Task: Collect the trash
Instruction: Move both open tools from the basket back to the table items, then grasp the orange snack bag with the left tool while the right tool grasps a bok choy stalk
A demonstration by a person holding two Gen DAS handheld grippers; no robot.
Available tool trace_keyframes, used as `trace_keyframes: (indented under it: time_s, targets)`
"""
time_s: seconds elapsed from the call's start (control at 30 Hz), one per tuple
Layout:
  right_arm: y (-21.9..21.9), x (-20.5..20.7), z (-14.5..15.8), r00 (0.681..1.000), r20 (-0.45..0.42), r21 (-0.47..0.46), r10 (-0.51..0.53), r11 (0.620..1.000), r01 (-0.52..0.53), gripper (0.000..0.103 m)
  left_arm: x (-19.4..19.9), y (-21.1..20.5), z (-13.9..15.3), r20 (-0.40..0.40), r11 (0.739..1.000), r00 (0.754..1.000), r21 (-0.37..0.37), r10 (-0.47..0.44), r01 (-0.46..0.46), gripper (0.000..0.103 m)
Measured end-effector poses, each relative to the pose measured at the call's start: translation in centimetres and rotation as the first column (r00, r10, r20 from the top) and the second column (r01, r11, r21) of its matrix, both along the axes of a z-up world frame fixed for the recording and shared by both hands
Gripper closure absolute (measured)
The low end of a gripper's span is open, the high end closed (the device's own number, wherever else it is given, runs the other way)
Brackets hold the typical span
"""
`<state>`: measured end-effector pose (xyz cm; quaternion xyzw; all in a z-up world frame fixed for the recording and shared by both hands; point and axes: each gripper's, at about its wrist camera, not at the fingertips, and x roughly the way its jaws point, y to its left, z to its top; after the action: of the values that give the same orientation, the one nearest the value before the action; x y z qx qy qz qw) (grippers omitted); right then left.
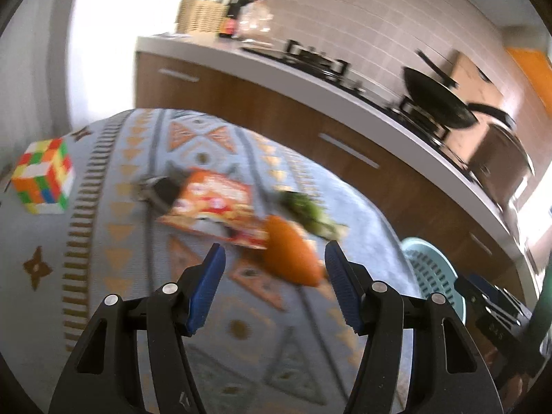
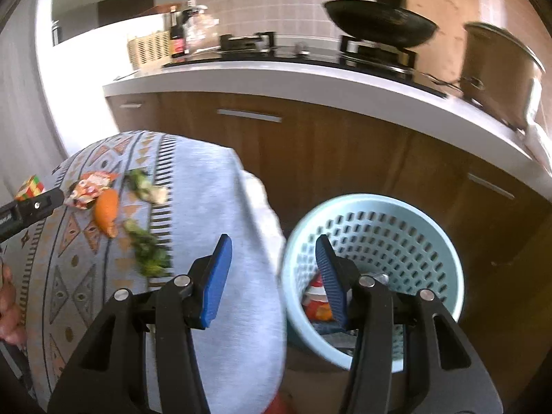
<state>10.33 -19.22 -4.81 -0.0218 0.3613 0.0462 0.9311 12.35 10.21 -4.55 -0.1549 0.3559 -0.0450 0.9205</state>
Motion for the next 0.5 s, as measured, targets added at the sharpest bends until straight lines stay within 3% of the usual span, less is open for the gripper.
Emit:
trace_keyframes:
  time_s: [0.27,0.5]
  targets:
    - [4.4,0.9,0.5,0.996,0.02,-0.021,0.083,0.996,-0.082,0.056,3.4,3.5,-1.4,-0.055,0.997,0.998,0.078,0.025,-0.021,0.045]
    - [5.7,1.5,-0.2,0.994,0.002,-0.038,0.11,0.993,-0.109,0.056,5.7,3.9,-3.8,-0.139,0.999,0.99,0.034,-0.018,0.023,0.047]
